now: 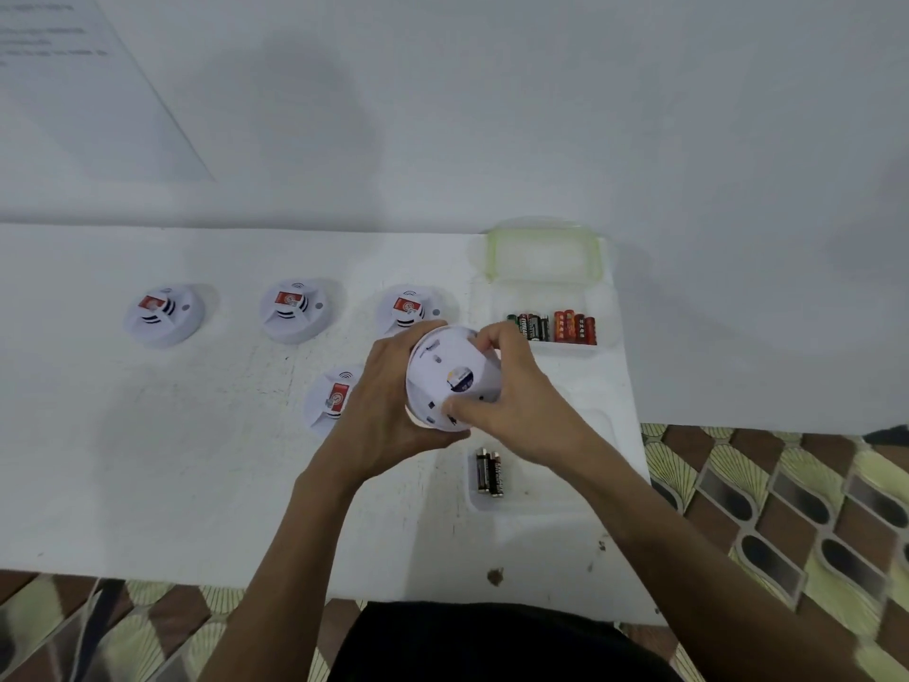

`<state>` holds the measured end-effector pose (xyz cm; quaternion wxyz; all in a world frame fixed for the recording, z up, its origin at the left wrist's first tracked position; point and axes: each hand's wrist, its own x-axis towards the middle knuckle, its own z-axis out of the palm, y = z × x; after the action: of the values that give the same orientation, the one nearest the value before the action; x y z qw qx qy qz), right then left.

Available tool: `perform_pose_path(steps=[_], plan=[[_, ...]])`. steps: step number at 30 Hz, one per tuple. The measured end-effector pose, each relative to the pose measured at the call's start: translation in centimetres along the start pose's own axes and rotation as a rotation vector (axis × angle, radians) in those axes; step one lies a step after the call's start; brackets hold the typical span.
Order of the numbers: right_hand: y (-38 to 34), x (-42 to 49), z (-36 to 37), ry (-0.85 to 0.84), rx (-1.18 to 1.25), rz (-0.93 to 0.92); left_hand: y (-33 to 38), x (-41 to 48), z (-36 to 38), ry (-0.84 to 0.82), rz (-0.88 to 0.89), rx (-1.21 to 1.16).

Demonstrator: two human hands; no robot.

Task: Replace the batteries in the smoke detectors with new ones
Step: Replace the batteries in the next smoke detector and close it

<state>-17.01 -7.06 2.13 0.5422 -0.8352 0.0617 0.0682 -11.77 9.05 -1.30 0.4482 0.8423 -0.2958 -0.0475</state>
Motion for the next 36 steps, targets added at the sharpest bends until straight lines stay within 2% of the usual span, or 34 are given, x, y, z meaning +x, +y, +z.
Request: perform_pose_path(steps=[3,5,7,9,13,19,24,26,28,31,34,36], plan=[[0.2,0.5,0.0,0.047,-0.089,-0.149,-0.9,0.0,-1.0,0.037,-0.046,0.063],[0.4,0.8,-0.3,0.094,-0.035,-0.244,-1.7,0.0,-1.7,0.014,-0.078,0.064],[0.5,1.3,-1.1,0.137,0.076,-0.254,-2.4,-0.4,-2.4,0.055,-0.026,0.075],[0.7,2.0,-1.9,0.163,0.152,-0.201,-2.6,-0.9,-3.0,0.104,-0.048,0.056],[2.7,4.0,-1.9,0.003,-0.008,-0.081,-2.5,-1.5,-3.7,0.142,-0.078,0.003],[4.5,6.4,-0.1,-0.178,-0.444,-0.143,-2.9,-1.3,-3.8,0.157,-0.051,-0.01],[5.3,7.4,1.0,-0.366,-0.58,-0.107,-3.1,-1.0,-3.2,0.136,-0.071,-0.046],[5.6,7.5,1.0,-0.385,-0.596,-0.08,-3.1,-0.9,-3.0,0.123,-0.065,-0.026],[5.7,7.2,0.8,-0.338,-0.547,-0.091,-3.3,-0.9,-2.8,0.122,-0.086,-0.024],[5.5,6.0,0.3,-0.172,-0.402,-0.14,-3.9,-0.9,-2.4,0.106,-0.045,-0.055],[4.3,4.2,0.1,0.027,-0.132,-0.18,-2.7,-0.7,-2.8,0.133,-0.039,-0.014],[3.3,2.9,0.2,0.096,0.055,-0.155,-2.1,-0.5,-2.9,0.153,-0.029,-0.006]])
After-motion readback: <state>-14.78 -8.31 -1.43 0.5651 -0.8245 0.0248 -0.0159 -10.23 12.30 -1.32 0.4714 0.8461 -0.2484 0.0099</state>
